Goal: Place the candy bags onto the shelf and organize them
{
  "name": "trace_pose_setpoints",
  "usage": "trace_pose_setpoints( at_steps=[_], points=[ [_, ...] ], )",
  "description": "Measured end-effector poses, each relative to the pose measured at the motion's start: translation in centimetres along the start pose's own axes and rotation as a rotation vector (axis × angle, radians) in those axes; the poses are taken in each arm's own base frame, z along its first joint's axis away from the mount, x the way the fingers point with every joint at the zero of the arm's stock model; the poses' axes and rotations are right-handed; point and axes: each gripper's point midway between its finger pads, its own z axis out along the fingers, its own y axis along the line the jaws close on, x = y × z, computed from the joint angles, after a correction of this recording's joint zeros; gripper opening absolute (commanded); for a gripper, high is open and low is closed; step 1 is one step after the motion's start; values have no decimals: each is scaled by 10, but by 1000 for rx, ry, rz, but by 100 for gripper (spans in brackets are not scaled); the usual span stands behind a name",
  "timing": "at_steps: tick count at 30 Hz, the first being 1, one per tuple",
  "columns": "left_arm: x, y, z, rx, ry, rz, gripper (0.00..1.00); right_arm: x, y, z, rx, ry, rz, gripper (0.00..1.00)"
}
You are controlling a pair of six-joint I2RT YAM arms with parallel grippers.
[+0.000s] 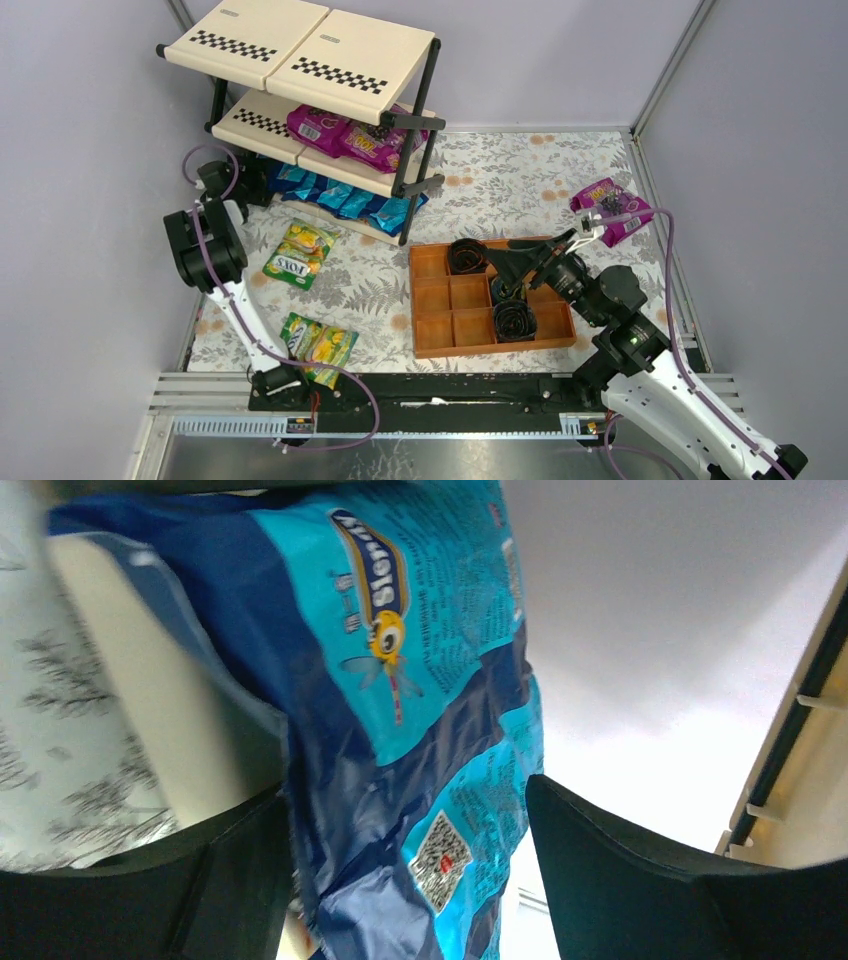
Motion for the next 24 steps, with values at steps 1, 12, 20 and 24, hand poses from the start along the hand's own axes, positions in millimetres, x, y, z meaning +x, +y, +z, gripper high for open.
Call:
trace_pose_setpoints(
  at_steps=[1,12,20,24],
  points=[
    [-2,3,-3,-24,2,6,85,0,0,0,1,0,-4,100],
    [20,-9,-83,-57,7,43,97,24,-31,5,131,120,-77,100],
    [81,5,-155,-16,75,2,99,38,-41,6,171,190,-80,100],
    [107,15,-182,-37,127,41,99,46,-47,7,192,220,-77,100]
  ],
)
